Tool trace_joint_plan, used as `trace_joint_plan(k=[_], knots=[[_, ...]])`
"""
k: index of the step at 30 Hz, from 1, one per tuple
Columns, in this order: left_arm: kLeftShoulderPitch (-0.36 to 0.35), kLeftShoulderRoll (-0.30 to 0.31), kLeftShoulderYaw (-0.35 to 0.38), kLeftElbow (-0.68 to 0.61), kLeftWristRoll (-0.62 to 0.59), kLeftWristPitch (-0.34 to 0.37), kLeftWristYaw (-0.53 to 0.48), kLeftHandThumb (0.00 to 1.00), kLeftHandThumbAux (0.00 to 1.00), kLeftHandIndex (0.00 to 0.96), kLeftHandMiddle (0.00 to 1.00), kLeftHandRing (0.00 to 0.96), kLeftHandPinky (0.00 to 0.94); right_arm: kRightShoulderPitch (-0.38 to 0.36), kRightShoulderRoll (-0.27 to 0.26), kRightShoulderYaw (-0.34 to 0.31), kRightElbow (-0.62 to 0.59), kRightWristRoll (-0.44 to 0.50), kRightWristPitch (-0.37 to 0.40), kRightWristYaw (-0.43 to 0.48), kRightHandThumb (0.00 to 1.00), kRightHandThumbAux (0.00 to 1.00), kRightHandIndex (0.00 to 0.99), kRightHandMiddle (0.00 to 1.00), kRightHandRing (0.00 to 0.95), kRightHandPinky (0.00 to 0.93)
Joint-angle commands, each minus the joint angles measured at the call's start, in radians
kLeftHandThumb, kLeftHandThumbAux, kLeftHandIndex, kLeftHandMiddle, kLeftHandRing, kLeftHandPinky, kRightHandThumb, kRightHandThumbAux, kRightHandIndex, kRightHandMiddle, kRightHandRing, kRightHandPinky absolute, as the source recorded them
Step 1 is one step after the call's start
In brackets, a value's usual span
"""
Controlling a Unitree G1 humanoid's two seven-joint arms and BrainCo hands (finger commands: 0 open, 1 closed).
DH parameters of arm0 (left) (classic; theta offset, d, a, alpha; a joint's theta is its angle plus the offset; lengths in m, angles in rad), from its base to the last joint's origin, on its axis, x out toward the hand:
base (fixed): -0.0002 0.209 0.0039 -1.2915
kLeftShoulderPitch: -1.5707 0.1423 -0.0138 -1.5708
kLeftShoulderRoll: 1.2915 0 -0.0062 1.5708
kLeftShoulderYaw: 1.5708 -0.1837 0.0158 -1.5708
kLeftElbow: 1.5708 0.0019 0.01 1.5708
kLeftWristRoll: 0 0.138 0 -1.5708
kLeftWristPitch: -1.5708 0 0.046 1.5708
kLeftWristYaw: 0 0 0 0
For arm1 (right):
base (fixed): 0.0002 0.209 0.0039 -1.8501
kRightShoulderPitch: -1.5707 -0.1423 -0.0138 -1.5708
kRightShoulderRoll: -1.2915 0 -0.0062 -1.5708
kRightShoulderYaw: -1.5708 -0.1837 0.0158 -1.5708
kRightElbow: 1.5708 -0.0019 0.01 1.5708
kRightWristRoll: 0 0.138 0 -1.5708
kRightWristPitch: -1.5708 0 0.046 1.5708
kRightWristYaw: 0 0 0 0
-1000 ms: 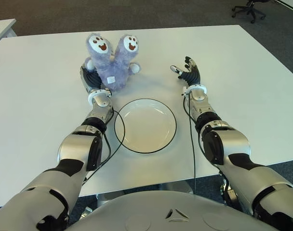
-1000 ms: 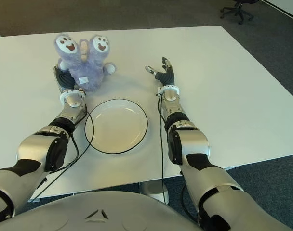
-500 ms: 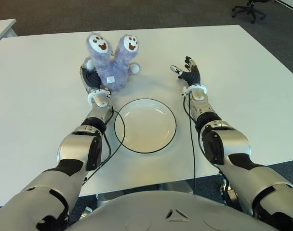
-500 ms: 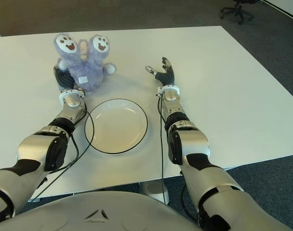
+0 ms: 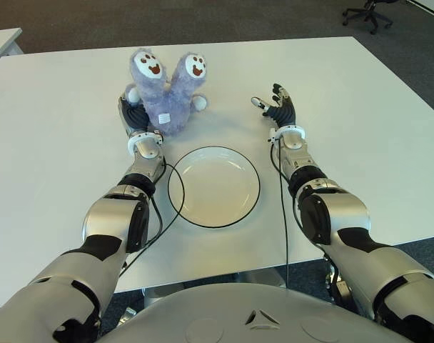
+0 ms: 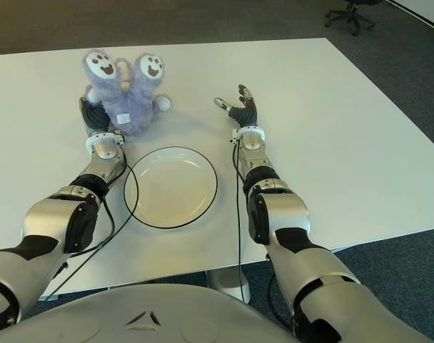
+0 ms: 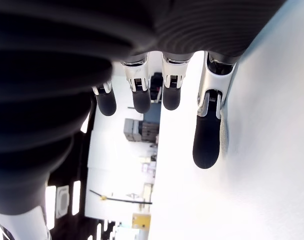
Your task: Put the doll into the plate.
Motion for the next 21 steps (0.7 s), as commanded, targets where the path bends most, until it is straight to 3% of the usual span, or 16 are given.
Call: trace_joint_plan(k=[1, 15, 21], knots=[[0.023, 0.018, -0.008, 0.029, 0.014, 0.04, -0.027, 0.84, 0.661, 0.402, 0.57, 0.63, 0.604, 0.105, 0.019, -0.01, 0.078, 0.012, 0.102, 0.007, 0.065, 0.719, 0.081, 0.054, 0.039, 0.047], [-0.019, 0.067, -0.047, 0.03, 0.075, 0.102, 0.082, 0.845, 0.653, 0.427, 0.593, 0.668, 0.68, 0.102, 0.021, -0.017, 0.078, 0.012, 0.103, 0.005, 0.077, 0.729, 0.087, 0.059, 0.04, 0.044], [-0.04, 0.073, -0.043, 0.024, 0.07, 0.116, 0.084, 0.846, 0.654, 0.426, 0.602, 0.686, 0.679, 0.102, 0.021, -0.018, 0.078, 0.011, 0.102, 0.007, 0.076, 0.727, 0.083, 0.056, 0.038, 0.04]])
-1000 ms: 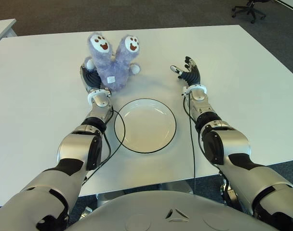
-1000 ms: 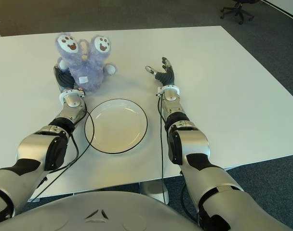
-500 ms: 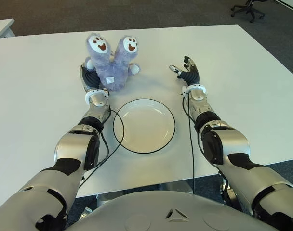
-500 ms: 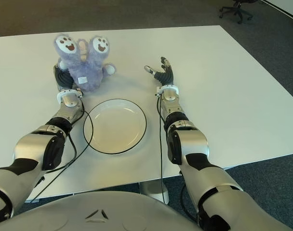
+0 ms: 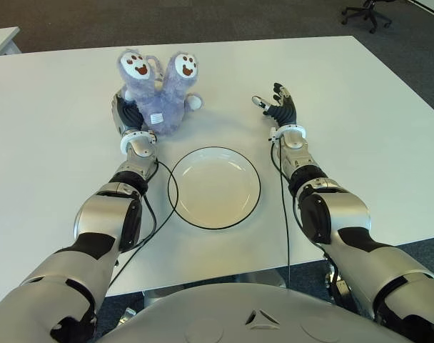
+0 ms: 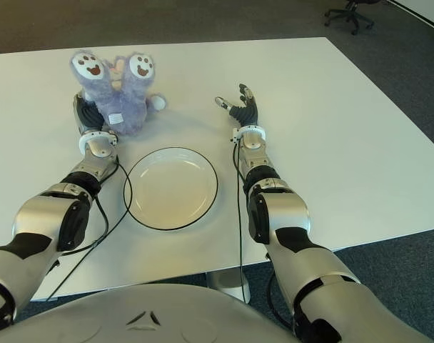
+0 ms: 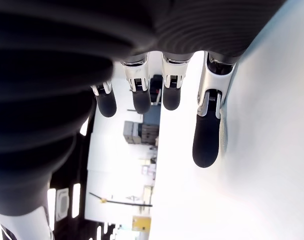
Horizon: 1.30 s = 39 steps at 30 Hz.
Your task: Put the doll into the plate.
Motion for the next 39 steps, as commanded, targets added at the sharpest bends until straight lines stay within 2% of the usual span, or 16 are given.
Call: trace_joint_plan(k=[1, 3, 7, 12, 13, 15, 25, 30, 39], knots=[[-0.018, 0.015, 0.005, 0.01, 0.001, 0.03, 0.014, 0.845, 0.654, 0.435, 0.547, 0.692, 0.679, 0.106, 0.019, -0.006, 0.078, 0.01, 0.102, 0.008, 0.074, 0.723, 0.082, 0.055, 0.038, 0.039], [-0.024, 0.015, 0.008, 0.008, -0.001, 0.034, 0.014, 0.844, 0.655, 0.443, 0.495, 0.704, 0.68, 0.107, 0.018, -0.006, 0.078, 0.009, 0.101, 0.009, 0.07, 0.72, 0.081, 0.055, 0.037, 0.04], [-0.032, 0.019, 0.012, 0.007, -0.006, 0.039, 0.005, 0.844, 0.655, 0.444, 0.492, 0.711, 0.678, 0.107, 0.017, -0.005, 0.079, 0.008, 0.102, 0.01, 0.068, 0.721, 0.08, 0.055, 0.037, 0.04], [-0.05, 0.026, 0.019, -0.003, -0.014, 0.03, -0.015, 0.847, 0.657, 0.446, 0.492, 0.747, 0.751, 0.106, 0.016, -0.006, 0.08, 0.008, 0.105, 0.01, 0.072, 0.728, 0.079, 0.056, 0.037, 0.039], [-0.053, 0.027, 0.019, -0.005, -0.015, 0.027, -0.024, 0.85, 0.656, 0.441, 0.547, 0.753, 0.756, 0.106, 0.016, -0.006, 0.08, 0.008, 0.105, 0.01, 0.072, 0.728, 0.078, 0.056, 0.037, 0.039], [-0.059, 0.03, 0.019, -0.007, -0.017, 0.025, -0.042, 0.852, 0.656, 0.434, 0.598, 0.765, 0.755, 0.106, 0.016, -0.006, 0.08, 0.008, 0.105, 0.009, 0.071, 0.727, 0.077, 0.055, 0.037, 0.041], [-0.076, 0.043, 0.029, -0.008, -0.036, 0.021, -0.111, 0.848, 0.661, 0.42, 0.571, 0.726, 0.683, 0.103, 0.016, -0.01, 0.08, 0.012, 0.105, 0.007, 0.082, 0.732, 0.084, 0.064, 0.041, 0.037], [-0.089, 0.048, 0.032, -0.009, -0.037, 0.02, -0.121, 0.845, 0.665, 0.41, 0.538, 0.743, 0.735, 0.103, 0.016, -0.01, 0.08, 0.011, 0.104, 0.009, 0.081, 0.732, 0.085, 0.067, 0.043, 0.042], [-0.104, 0.06, 0.022, -0.009, -0.02, 0.027, -0.133, 0.843, 0.667, 0.408, 0.538, 0.778, 0.773, 0.103, 0.016, -0.008, 0.08, 0.009, 0.102, 0.01, 0.074, 0.732, 0.085, 0.063, 0.041, 0.041]])
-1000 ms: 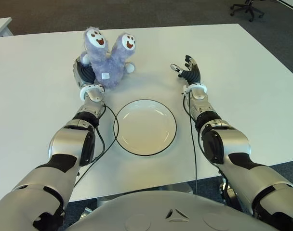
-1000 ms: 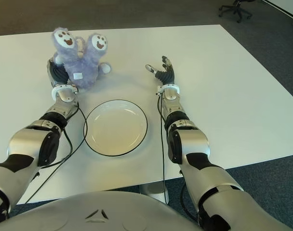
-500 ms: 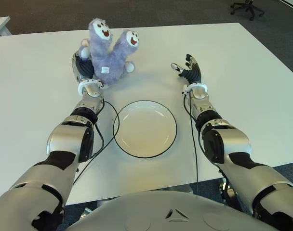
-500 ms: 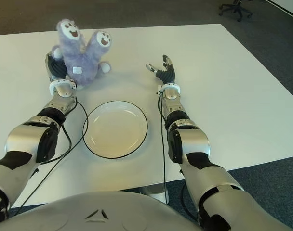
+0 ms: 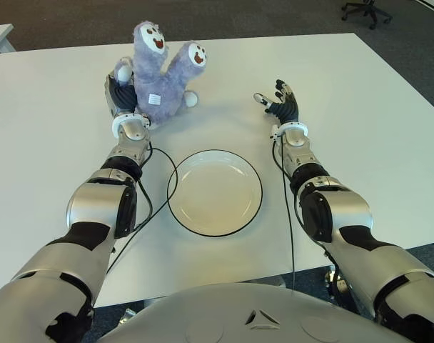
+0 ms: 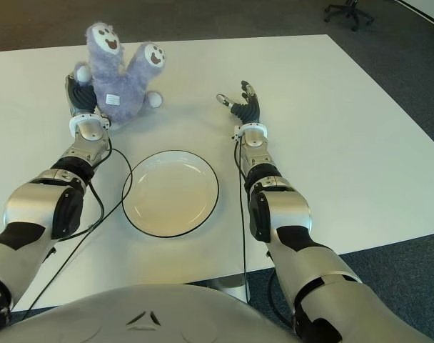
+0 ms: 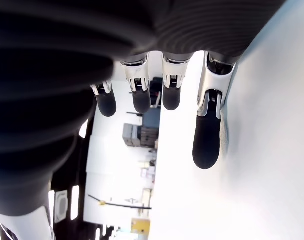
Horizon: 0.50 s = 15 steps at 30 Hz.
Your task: Put the doll into the plate.
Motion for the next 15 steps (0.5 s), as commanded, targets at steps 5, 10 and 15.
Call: trace_joint_plan(k=[5, 10, 15], knots=[[-0.029, 0.018, -0.007, -0.003, 0.005, 0.012, -0.022, 0.843, 0.666, 0.41, 0.546, 0.796, 0.792, 0.114, 0.025, -0.008, 0.08, 0.012, 0.1, 0.013, 0.063, 0.721, 0.081, 0.055, 0.034, 0.035], [-0.044, 0.021, -0.019, -0.007, 0.023, 0.016, 0.001, 0.843, 0.665, 0.412, 0.549, 0.802, 0.804, 0.115, 0.025, -0.008, 0.08, 0.012, 0.1, 0.013, 0.06, 0.72, 0.082, 0.058, 0.037, 0.038], [-0.057, 0.03, -0.047, -0.021, 0.055, 0.012, 0.047, 0.843, 0.666, 0.41, 0.547, 0.806, 0.808, 0.114, 0.025, -0.009, 0.08, 0.012, 0.1, 0.014, 0.072, 0.726, 0.084, 0.063, 0.039, 0.038]])
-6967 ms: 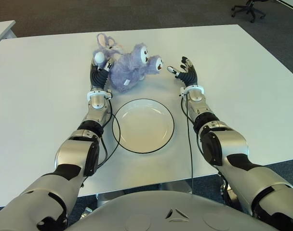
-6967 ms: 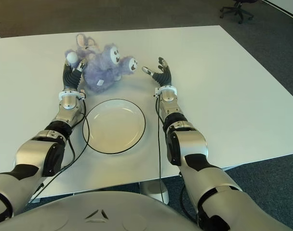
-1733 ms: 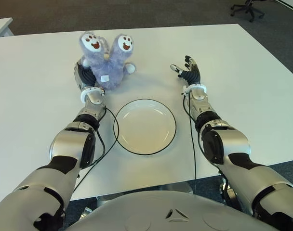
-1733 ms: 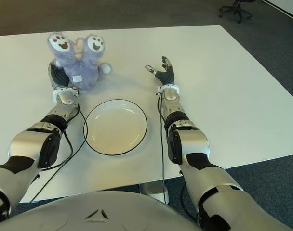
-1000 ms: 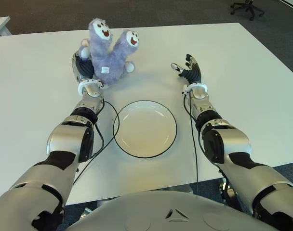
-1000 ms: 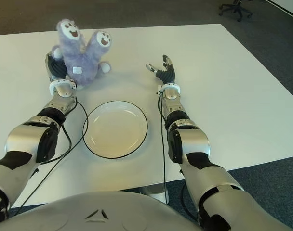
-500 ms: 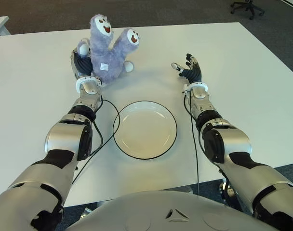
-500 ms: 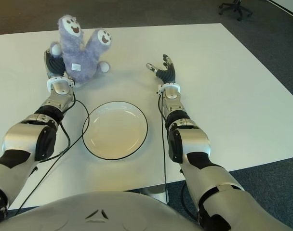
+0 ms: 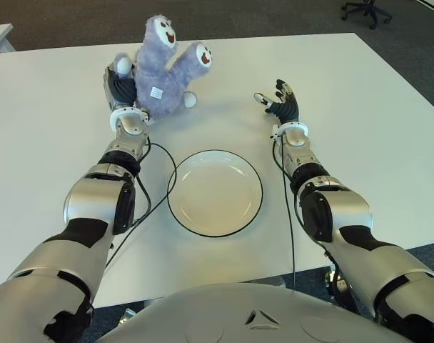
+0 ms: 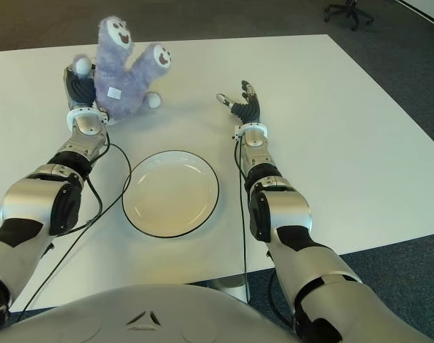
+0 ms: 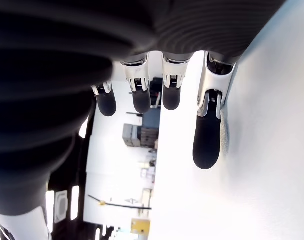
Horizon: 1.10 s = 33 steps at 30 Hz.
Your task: Put the doll into the plate.
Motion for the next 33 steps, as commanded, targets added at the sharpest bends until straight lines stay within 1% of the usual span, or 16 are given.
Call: trace_joint_plan(k=[1, 5, 9, 20, 23, 28, 33], knots=[[-0.034, 0.021, -0.031, -0.024, 0.044, 0.003, 0.069, 0.843, 0.665, 0.412, 0.55, 0.807, 0.807, 0.114, 0.025, -0.008, 0.08, 0.012, 0.1, 0.014, 0.073, 0.728, 0.085, 0.063, 0.039, 0.038], [-0.036, 0.024, -0.072, -0.042, 0.095, 0.01, 0.149, 0.844, 0.664, 0.418, 0.565, 0.807, 0.808, 0.114, 0.025, -0.01, 0.08, 0.014, 0.101, 0.014, 0.078, 0.734, 0.088, 0.064, 0.039, 0.033], [-0.033, 0.024, -0.097, -0.056, 0.121, 0.013, 0.19, 0.845, 0.663, 0.422, 0.576, 0.806, 0.811, 0.114, 0.025, -0.011, 0.08, 0.015, 0.101, 0.013, 0.082, 0.737, 0.086, 0.065, 0.041, 0.042], [-0.02, 0.031, -0.114, -0.085, 0.127, -0.01, 0.204, 0.844, 0.662, 0.421, 0.572, 0.804, 0.808, 0.113, 0.023, -0.01, 0.08, 0.013, 0.101, 0.019, 0.072, 0.73, 0.079, 0.058, 0.038, 0.037], [-0.022, 0.033, -0.116, -0.09, 0.127, -0.014, 0.206, 0.842, 0.662, 0.42, 0.574, 0.802, 0.791, 0.113, 0.023, -0.009, 0.08, 0.012, 0.102, 0.02, 0.068, 0.722, 0.079, 0.056, 0.036, 0.037], [-0.029, 0.039, -0.121, -0.096, 0.131, -0.007, 0.208, 0.842, 0.662, 0.419, 0.575, 0.799, 0.794, 0.111, 0.022, -0.008, 0.081, 0.01, 0.103, 0.02, 0.07, 0.727, 0.079, 0.058, 0.037, 0.038], [-0.038, 0.047, -0.138, -0.102, 0.151, 0.023, 0.224, 0.843, 0.663, 0.421, 0.577, 0.799, 0.802, 0.109, 0.023, -0.01, 0.081, 0.013, 0.104, 0.021, 0.083, 0.735, 0.077, 0.06, 0.039, 0.04]])
